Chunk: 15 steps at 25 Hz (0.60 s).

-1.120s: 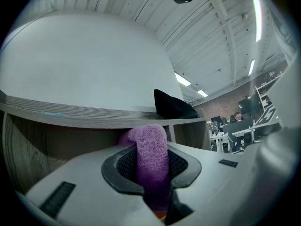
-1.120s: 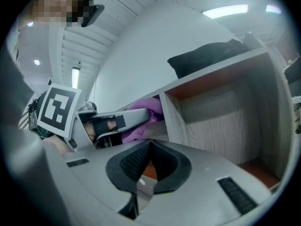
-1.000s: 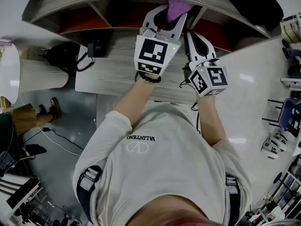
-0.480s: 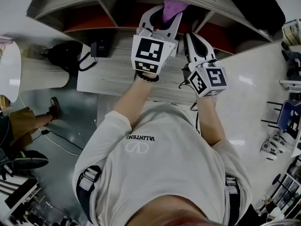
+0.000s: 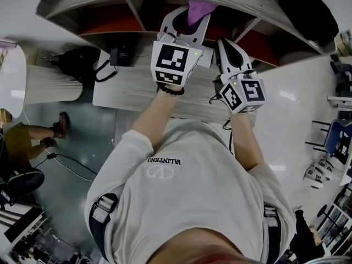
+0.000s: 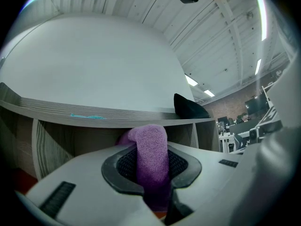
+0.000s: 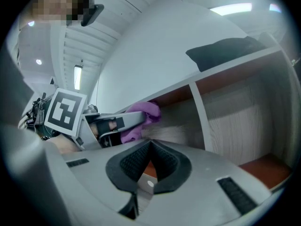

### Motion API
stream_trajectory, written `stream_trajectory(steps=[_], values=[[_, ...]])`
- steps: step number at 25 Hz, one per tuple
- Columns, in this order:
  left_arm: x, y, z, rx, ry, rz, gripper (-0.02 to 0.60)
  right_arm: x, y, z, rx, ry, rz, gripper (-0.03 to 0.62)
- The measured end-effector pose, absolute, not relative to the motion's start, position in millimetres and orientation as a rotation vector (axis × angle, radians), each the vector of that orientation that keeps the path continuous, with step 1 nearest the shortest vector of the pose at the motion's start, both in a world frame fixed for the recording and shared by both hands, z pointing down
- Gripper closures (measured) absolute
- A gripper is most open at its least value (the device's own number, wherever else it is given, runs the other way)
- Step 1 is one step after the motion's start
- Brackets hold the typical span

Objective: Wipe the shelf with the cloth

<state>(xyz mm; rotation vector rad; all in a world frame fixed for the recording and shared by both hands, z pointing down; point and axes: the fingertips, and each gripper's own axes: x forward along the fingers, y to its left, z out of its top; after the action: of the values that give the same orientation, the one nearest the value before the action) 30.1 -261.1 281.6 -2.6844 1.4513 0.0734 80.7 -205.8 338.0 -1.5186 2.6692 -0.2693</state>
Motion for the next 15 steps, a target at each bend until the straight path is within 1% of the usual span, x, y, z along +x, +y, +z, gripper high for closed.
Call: stream_trajectory(steps=[15], values=[[-20.0, -277.3, 284.2, -2.646, 1.538, 0.106, 0.485, 55.7, -213.8, 349.5, -1.531, 2.701, -0.289, 0.595]])
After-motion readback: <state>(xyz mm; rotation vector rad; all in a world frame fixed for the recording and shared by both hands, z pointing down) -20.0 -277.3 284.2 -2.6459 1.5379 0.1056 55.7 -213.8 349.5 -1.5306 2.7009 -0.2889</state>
